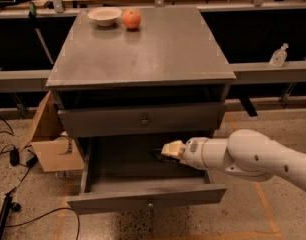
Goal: Place rxbar chocolate into middle drawer
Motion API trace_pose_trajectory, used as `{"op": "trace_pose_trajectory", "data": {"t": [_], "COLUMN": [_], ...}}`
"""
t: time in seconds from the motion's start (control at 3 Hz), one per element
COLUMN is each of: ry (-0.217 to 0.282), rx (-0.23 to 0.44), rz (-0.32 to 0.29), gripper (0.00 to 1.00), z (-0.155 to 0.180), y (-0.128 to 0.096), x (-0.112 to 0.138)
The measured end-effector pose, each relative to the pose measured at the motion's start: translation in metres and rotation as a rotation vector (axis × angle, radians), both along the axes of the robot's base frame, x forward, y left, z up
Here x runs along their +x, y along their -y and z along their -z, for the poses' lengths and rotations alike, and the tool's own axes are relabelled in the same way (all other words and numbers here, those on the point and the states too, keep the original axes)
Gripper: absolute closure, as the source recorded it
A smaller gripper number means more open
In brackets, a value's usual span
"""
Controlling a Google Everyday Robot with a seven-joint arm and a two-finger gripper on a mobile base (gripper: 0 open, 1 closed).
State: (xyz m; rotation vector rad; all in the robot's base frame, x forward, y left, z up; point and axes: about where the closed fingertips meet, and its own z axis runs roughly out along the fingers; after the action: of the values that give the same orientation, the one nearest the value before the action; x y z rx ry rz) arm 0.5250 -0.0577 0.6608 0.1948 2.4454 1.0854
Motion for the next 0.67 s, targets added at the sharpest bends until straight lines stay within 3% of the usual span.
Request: {"op": "trace_pose_trajectory", "data": {"t": [0.33, 0.67], "ry": [-0.091, -0.153], "rx": [0.061, 0.037], "rz": [-0.036, -0.089], "gripper": [1.00, 1.00], "z": [0.049, 0.094], "y": [-0.003, -0.012], "x": [0.026, 0.045]}}
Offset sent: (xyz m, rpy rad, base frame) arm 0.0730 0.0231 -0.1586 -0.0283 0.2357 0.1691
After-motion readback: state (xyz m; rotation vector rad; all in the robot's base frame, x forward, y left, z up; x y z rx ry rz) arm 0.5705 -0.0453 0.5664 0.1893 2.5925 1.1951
